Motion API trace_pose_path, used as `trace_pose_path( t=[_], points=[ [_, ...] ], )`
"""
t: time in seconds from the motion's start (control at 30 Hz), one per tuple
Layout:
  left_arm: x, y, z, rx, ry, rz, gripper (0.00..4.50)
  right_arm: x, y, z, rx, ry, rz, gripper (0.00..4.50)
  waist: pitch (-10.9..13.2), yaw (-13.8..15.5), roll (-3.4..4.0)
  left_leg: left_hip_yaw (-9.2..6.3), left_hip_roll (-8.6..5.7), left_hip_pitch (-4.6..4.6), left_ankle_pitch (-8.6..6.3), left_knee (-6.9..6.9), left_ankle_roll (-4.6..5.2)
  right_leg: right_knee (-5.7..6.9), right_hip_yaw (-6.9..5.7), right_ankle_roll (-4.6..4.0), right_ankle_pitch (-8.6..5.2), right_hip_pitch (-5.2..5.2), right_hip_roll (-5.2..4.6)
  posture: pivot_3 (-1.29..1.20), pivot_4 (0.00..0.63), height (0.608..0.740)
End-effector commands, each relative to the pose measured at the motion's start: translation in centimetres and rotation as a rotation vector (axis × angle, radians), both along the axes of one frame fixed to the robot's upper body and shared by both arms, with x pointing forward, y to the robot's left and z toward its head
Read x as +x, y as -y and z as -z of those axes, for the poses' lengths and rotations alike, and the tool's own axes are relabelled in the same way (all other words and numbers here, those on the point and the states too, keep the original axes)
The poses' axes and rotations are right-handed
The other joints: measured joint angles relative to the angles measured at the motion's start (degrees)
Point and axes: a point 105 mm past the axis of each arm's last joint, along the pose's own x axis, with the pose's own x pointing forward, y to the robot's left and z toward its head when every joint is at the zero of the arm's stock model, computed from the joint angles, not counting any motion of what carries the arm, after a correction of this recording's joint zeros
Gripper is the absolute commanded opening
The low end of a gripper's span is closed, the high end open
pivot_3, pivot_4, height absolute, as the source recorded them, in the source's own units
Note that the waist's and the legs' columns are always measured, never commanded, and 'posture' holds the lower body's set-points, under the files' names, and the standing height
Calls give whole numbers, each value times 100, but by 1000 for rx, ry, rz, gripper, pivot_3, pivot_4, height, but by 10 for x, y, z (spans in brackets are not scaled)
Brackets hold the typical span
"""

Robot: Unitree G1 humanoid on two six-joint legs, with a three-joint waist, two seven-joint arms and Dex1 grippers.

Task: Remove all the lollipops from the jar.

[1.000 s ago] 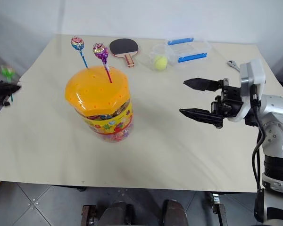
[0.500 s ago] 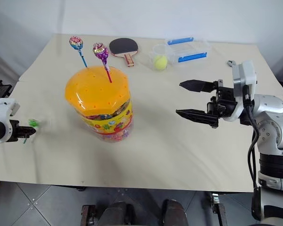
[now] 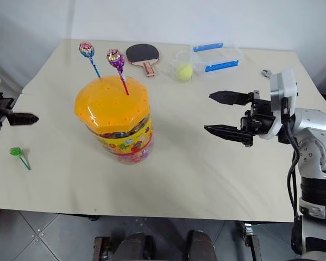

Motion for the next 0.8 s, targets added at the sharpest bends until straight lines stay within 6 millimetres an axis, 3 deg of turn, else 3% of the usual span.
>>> trace_pose_path(
  t=[0.03, 0.1, 0.27, 0.6, 0.7, 0.8],
  points=[
    [3, 49, -65, -19, 444, 402, 4466, -6, 6, -15, 4, 80, 30, 4500, 0, 24, 0, -1, 1, -3, 0, 5, 0, 0, -1, 0, 0, 0, -1, 0, 150, 740],
    [-3, 67, -75, -56, 595, 577, 4466, -7, 7, -15, 5, 83, 37, 4500, 0, 30, 1, 0, 0, -4, 0, 12, 0, 2, -2, 0, 0, 0, -2, 0, 150, 740],
    [-4, 98, -64, -170, 645, 903, 4466, -8, 9, -16, 9, 93, 56, 4500, 0, -25, 1, 1, 0, -7, 0, 12, 0, 4, -12, 0, 0, 0, -1, 0, 150, 740],
    [35, 122, -46, -248, 581, 1008, 4466, -18, 12, -18, 17, 116, 99, 4500, 0, -17, 1, -3, -2, -10, -1, 27, 3, 7, -14, 0, 0, 2, -1, 0, 150, 740],
    [39, 129, -43, -240, 597, 1050, 3861, -22, 14, -18, 17, 119, 117, 4500, -1, -37, 1, -2, -1, -10, -1, 26, 3, 6, -16, 0, 0, 2, -1, 0, 150, 740],
    [43, 136, -43, -252, 599, 1078, 2916, -24, 16, -19, 16, 124, 136, 4500, 0, -32, 1, -3, -1, -10, -1, 29, 3, 7, -16, 0, 0, 2, -1, 0, 150, 740]
  ],
)
